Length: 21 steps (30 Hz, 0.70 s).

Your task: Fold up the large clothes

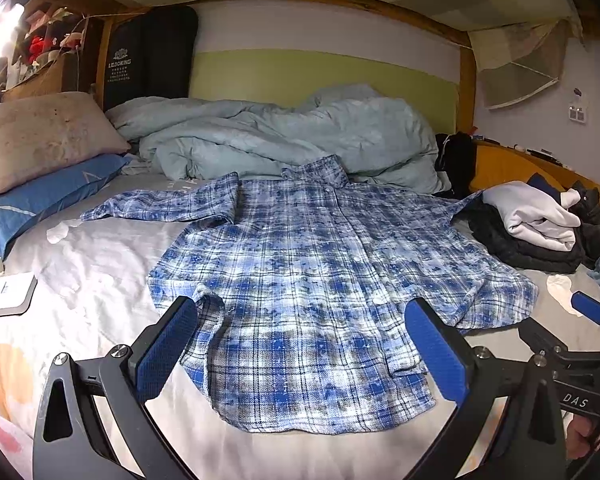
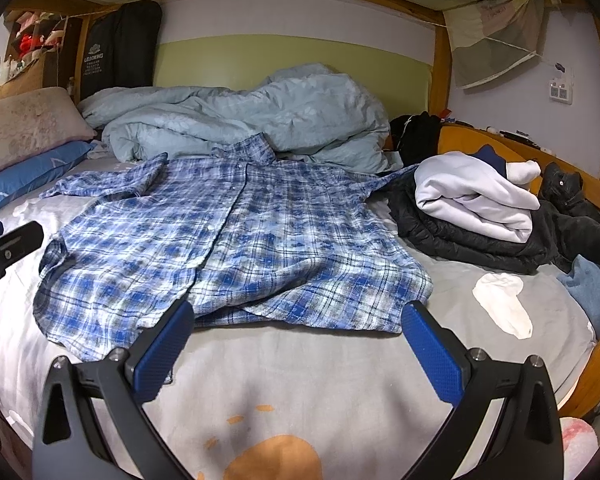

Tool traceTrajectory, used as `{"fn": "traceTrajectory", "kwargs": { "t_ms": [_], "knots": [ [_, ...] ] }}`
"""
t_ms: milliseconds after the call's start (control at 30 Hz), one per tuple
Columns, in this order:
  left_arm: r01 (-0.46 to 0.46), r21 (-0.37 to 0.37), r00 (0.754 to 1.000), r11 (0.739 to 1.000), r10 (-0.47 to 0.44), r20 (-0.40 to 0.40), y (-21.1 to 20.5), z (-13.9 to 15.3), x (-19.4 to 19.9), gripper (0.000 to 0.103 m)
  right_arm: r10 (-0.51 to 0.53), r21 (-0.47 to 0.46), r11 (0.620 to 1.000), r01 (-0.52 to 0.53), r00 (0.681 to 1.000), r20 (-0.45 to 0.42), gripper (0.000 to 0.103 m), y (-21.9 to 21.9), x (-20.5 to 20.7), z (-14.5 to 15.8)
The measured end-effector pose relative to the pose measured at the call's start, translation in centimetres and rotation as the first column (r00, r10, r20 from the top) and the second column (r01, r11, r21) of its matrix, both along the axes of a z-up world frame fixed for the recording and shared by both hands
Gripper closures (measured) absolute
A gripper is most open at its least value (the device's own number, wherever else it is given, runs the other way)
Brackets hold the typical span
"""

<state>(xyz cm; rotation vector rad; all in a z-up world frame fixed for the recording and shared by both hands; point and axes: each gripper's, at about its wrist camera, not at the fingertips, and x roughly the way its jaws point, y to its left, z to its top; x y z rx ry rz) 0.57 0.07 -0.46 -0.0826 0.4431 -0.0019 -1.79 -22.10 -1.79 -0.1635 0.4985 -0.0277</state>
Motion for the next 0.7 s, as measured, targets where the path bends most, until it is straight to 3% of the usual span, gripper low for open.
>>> {"fn": "traceTrajectory", "kwargs": {
  "t_ms": [533,700],
  "knots": [
    [0.004,0.004,1.0,1.0,-0.004,-0.004,0.0,0.0,0.0,0.0,-0.005,-0.007,1.0,0.005,1.0,0.001,0.0,0.0,0.0,0.0],
    [0.003,0.006,1.0,1.0,-0.003,-0.008,0.0,-0.1,0.1,0.0,-0.029,0.092,0.995,0.028,1.0,0.007,0.0,-1.3,-0.2,0.8]
  ]
}}
